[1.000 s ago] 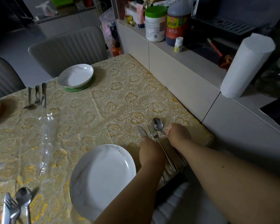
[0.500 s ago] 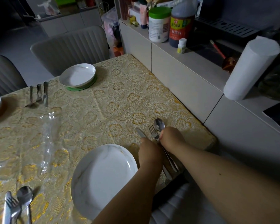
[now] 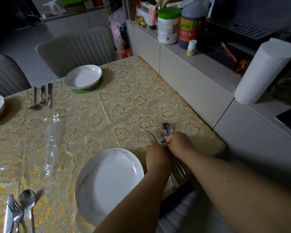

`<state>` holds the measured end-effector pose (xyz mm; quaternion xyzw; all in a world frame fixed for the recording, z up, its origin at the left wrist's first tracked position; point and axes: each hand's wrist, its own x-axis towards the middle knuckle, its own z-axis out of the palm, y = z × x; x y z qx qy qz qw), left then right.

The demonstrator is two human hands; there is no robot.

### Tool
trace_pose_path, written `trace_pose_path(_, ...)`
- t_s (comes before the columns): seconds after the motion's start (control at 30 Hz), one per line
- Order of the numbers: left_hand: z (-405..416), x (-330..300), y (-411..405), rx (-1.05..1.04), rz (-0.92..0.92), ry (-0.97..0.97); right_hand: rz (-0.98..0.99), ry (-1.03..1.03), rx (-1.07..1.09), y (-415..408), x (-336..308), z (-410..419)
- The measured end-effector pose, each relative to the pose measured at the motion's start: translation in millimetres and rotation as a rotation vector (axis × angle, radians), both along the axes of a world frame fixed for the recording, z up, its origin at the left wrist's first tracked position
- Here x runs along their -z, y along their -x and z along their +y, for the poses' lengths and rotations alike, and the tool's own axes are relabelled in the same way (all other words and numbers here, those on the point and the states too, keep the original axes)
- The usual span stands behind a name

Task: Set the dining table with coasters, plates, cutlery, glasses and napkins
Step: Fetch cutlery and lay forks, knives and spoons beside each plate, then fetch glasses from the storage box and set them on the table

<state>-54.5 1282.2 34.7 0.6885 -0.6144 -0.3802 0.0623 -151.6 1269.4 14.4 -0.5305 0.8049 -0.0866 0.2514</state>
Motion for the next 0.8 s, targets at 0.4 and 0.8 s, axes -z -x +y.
trace_pose_path(0.4,-16,-55,-73,-0.121,0.025,0.26,-0.155,0.252,-0.018,-75,-89,-6)
trace_pose_path(0.8,40,-144,-298,-0.459,-0.072,0.458,-0.476,0.358,-0.251,-282,-187,19)
